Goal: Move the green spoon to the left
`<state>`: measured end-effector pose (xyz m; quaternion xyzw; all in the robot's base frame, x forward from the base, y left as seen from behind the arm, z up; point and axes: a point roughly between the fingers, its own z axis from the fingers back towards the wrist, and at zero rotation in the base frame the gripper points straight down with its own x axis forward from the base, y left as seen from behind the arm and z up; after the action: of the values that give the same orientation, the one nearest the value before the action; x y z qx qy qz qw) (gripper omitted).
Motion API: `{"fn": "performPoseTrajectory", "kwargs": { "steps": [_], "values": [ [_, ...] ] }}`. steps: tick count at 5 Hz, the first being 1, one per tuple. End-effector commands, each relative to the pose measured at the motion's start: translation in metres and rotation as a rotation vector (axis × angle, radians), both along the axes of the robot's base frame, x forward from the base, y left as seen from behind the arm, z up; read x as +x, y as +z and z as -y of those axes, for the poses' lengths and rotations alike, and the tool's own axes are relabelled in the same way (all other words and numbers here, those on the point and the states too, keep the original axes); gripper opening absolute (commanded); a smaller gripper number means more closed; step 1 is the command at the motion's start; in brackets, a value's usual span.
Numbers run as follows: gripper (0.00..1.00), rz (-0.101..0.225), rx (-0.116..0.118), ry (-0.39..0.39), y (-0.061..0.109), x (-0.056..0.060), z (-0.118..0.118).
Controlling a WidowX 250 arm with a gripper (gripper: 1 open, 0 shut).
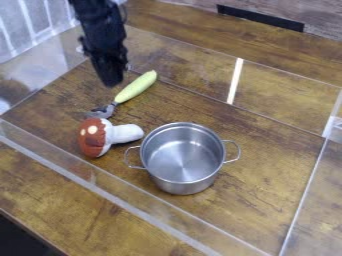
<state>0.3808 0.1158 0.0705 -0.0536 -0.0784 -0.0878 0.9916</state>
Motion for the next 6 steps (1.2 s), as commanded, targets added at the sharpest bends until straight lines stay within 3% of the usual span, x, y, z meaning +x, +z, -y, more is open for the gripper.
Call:
{"fn": "performPoseTrajectory", "kwargs": {
  "steps": [1, 2, 4, 5, 6],
  "values": [
    [0.0, 0.075, 0.018, 0.01, 0.033, 0.008, -0.022],
    [1.0, 0.056, -0.002, -0.004, 0.025, 0.017, -0.02],
    [1.0, 0.029, -0.027, -0.103, -0.017, 0.022, -0.011],
    [1.0, 0.017, -0.036, -0.181, -0.018, 0.029, -0.002],
    [0.0, 0.013, -0.038, -0.248, -0.011, 0.033, 0.004]
  ]
}}
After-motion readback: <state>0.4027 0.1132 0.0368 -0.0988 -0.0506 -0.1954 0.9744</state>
